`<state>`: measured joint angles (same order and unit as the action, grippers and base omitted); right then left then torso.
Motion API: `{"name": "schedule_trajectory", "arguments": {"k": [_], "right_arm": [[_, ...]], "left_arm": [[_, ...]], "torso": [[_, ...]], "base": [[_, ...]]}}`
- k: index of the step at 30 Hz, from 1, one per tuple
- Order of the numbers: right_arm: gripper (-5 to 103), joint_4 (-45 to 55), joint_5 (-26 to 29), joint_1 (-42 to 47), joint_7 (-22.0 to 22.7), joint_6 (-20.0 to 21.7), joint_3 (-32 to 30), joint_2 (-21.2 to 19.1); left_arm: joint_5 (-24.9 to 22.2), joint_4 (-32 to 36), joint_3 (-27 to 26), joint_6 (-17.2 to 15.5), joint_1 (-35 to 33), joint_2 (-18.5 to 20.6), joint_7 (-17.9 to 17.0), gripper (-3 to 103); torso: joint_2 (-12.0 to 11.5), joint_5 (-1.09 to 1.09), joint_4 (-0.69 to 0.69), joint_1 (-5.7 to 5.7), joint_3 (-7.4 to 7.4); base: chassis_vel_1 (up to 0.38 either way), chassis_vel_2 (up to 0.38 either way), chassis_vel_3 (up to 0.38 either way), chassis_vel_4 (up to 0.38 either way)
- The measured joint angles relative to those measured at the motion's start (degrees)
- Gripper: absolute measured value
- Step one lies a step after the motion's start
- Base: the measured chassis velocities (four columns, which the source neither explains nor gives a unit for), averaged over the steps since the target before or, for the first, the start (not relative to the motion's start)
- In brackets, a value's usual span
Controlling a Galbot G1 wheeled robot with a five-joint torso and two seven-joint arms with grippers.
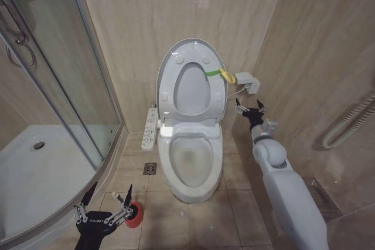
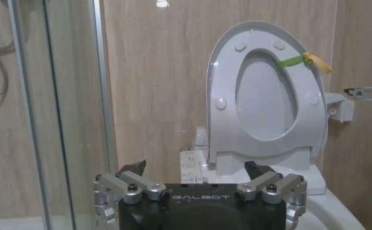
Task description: Open the toilet lid, clean the toilet bowl with a toilet brush, close the toilet lid, and flush.
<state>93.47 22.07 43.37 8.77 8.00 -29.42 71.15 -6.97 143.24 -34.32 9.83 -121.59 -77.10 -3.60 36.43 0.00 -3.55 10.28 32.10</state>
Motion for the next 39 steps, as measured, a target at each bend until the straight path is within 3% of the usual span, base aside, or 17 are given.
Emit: {"name": "schedule_trajectory", "arguments": {"k": [23,39], "right_arm": [[100,-13.88,-4.61,-12.87,0.14,-4.5,2.41,1.95],[100,-26.3,-11.01,-21.98,2.54,-12.21,3.61,6.16]], "left_arm": [[0.0,0.0,0.0,0.0,0.0,0.0,0.0,100],[0.0,0.0,0.0,0.0,0.0,0.0,0.0,100]], "torso": [[0.01,0.0,-0.01,0.0,0.0],[0.01,-0.01,0.0,0.0,-0.01]], "base": [[0.0,0.0,0.0,0.0],[0.0,0.0,0.0,0.0]]}}
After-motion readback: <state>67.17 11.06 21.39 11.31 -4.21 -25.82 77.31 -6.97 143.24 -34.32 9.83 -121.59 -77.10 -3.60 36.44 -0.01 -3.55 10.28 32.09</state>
